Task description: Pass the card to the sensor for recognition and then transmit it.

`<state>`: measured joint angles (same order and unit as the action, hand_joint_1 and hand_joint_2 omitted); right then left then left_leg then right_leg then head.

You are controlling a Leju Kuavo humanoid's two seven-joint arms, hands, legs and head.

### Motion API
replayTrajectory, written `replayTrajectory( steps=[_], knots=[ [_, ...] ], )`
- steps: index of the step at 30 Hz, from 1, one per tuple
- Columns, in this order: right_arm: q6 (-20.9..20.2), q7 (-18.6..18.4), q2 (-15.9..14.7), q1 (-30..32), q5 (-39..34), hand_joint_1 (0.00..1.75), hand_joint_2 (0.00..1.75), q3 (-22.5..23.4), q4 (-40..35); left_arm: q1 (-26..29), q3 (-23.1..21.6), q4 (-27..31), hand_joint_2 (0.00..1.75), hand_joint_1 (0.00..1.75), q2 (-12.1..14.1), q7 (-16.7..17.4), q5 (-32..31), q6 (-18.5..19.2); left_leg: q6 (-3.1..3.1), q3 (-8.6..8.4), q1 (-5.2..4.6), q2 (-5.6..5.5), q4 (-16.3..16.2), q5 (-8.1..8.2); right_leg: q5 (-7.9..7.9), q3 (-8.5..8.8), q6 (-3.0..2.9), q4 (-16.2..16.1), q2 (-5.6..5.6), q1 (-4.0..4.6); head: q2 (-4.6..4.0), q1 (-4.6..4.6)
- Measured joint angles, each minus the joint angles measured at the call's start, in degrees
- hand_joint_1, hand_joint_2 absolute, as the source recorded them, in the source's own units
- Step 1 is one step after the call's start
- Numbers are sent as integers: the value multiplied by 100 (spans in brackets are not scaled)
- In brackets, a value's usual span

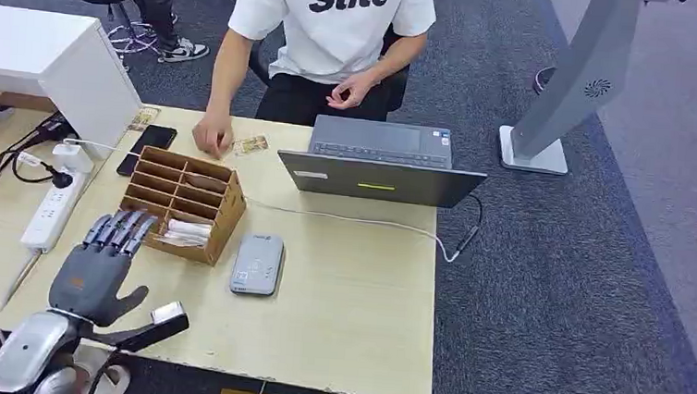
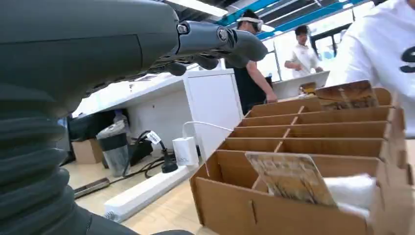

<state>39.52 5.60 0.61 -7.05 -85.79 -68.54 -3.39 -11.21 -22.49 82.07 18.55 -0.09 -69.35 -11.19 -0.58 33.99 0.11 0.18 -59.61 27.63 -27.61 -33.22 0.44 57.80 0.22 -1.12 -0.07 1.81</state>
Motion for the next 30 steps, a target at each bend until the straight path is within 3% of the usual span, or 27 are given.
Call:
replayTrajectory(
  steps=[12,20,30],
  knots=[
    [0,-79,0,-11,41,0,175,-205,0,-553,118,-725,175,0,-461,-2,-273,-30,0,1,0,1,0,0,0,-3,0,0,1,0,0,0],
    [0,-76,-17,-54,105,0,175,-415,-7,-1462,240,-1756,175,0,-756,-319,234,94,-3,0,0,1,-1,-7,9,-1,0,0,1,0,0,0],
    [0,-79,-52,-70,166,0,175,-566,-15,-2069,271,-2609,175,0,-940,-485,356,107,-3,2,0,2,-3,-6,8,-3,0,0,3,0,0,0]
  ],
)
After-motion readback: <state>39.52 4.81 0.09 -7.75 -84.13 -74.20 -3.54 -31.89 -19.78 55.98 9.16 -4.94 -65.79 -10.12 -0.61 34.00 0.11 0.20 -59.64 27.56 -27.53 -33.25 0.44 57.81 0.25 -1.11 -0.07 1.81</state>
